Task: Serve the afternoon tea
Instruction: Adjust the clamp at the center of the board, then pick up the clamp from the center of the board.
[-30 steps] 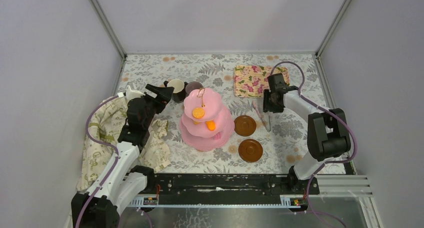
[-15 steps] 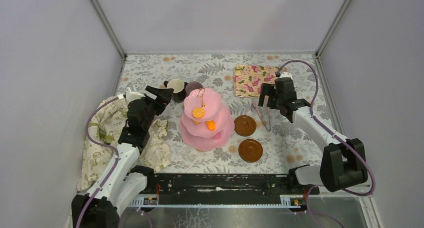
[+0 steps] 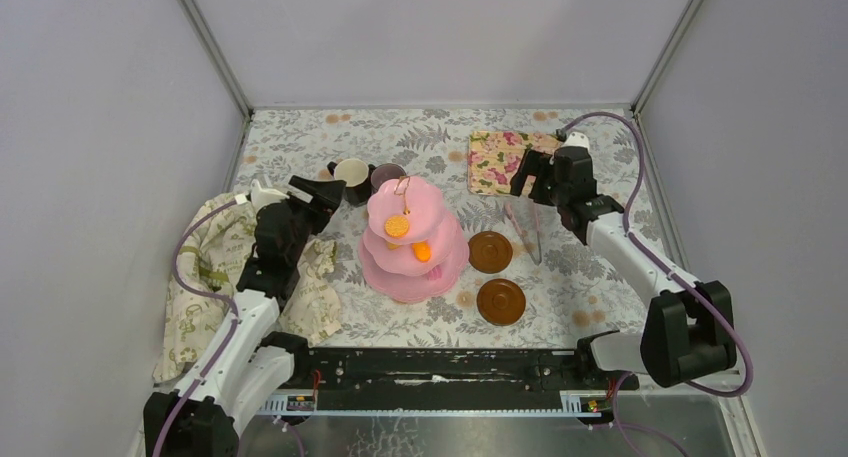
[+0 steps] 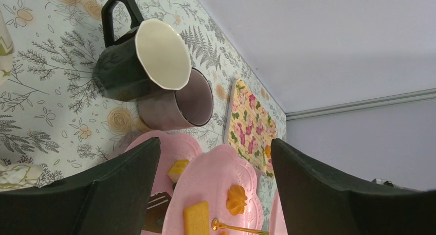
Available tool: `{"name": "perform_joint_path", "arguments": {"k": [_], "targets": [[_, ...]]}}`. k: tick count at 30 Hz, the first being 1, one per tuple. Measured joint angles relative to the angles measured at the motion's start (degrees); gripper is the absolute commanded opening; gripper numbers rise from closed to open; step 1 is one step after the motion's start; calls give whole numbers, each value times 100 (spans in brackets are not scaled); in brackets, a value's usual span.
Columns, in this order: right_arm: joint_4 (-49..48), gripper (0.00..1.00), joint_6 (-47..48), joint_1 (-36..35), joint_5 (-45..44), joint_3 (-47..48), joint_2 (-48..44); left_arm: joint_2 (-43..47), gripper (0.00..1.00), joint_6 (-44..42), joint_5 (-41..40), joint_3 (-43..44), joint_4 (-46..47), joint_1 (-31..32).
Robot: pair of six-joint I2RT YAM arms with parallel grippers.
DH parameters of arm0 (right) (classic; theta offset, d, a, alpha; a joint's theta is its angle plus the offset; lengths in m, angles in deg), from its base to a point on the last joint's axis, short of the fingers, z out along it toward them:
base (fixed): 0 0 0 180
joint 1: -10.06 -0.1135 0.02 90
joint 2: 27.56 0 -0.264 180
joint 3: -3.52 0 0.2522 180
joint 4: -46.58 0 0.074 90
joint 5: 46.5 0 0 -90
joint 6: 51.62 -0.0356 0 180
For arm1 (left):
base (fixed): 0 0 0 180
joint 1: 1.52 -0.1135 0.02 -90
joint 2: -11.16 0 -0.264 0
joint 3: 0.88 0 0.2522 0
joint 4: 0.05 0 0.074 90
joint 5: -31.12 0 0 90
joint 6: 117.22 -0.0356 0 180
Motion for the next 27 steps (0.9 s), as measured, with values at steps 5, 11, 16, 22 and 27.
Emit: {"name": "perform_joint_path", "arguments": {"k": [5, 11, 16, 22, 27], "targets": [[365, 96, 118, -44, -227, 59, 343, 122, 85, 0, -9, -11, 0, 0], [1228, 97, 164, -133, -496, 68, 780, 151, 85, 42, -11, -44, 7, 0], [1725, 97, 203, -177, -592, 79, 914, 149, 85, 125, -9, -90, 44, 0], [1985, 95, 249, -269, -573, 83, 1207, 157, 85, 151, -9, -138, 79, 0], [2044, 87, 264, -297, -566, 85, 1322, 184, 85, 151, -9, -140, 107, 0]]}}
